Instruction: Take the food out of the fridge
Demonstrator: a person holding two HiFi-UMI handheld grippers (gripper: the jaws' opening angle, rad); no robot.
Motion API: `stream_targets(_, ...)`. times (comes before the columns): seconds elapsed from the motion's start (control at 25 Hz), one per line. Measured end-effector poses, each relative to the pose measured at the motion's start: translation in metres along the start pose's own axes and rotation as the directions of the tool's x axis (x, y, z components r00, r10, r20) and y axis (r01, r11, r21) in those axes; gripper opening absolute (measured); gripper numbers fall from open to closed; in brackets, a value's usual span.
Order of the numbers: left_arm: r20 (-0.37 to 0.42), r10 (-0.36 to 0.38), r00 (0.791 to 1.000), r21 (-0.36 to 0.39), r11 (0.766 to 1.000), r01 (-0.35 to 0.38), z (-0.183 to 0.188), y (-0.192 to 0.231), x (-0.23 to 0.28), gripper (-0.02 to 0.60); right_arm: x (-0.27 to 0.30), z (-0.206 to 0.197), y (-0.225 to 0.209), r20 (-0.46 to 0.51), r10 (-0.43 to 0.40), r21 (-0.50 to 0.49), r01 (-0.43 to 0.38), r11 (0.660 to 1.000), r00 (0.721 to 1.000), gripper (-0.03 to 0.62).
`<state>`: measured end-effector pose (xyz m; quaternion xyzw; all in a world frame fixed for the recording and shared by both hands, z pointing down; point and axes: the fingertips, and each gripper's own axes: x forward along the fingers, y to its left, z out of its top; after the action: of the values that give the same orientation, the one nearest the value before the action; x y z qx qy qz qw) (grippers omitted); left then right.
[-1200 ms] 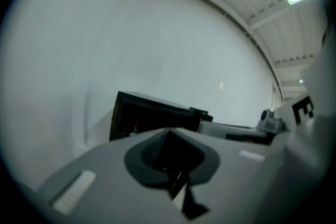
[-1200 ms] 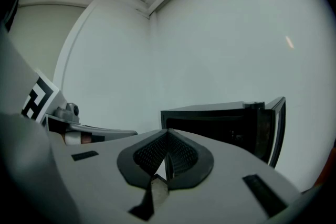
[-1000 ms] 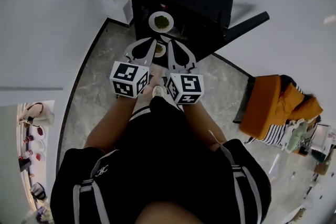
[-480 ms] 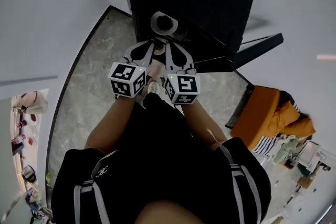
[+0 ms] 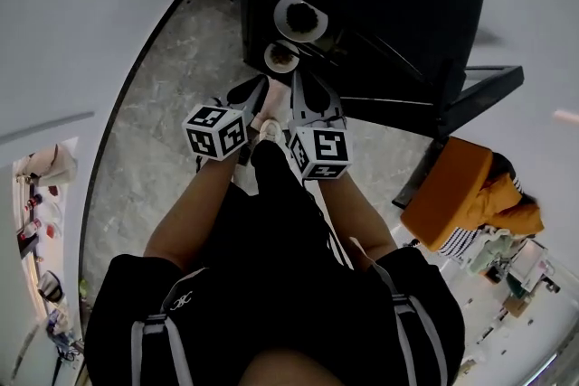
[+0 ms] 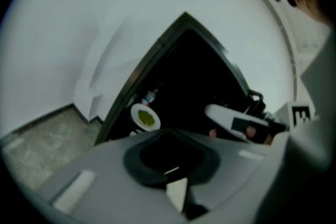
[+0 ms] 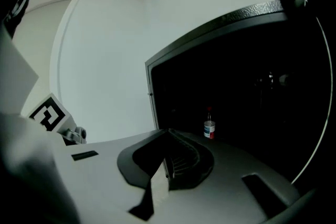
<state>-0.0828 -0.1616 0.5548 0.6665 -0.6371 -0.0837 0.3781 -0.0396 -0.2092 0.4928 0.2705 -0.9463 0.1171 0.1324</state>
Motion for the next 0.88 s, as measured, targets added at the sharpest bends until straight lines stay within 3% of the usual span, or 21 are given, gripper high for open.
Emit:
stream_targets(0.12, 0.026, -0.054, 0.998, -0.203, 0.977, 0.059, -0.049, 0.046, 0.012, 0.017, 0.007, -0.042, 0.003, 0.004, -0.021, -0.046, 0.021, 0.999, 1.0, 0.0)
stream_targets(0.2, 0.01, -0.081, 0.997, -0.274, 0.958, 0.08, -0.091, 0.08, 0.027, 0.018, 0.012, -0.078, 0.001, 0.011, -0.046, -0.073, 0.046, 0.996, 0.999, 0.0)
stream_targets(0.4, -0.021, -0.128, 0.992, -0.307, 0.945, 0.115, -0.189, 0.162, 0.085, 0.098, 0.035, -0.18, -0.026, 0.027, -0.109, -0.045, 0.11, 0.993, 0.994, 0.0)
stream_targets(0.6, 0.048, -0.172, 0.984, -0.441, 0.88, 0.175, -0.262, 0.242, 0.162, 0.124, 0.063, -0.261, -0.051, 0.089, -0.123, -0.08, 0.13, 0.988, 0.988, 0.0)
stream_targets(0.88, 0.1, -0.167, 0.981, -0.563, 0.803, 0.194, -0.322, 0.318, 0.251, 0.147, 0.075, -0.31, -0.074, 0.16, -0.122, -0.125, 0.143, 0.982, 0.979, 0.0)
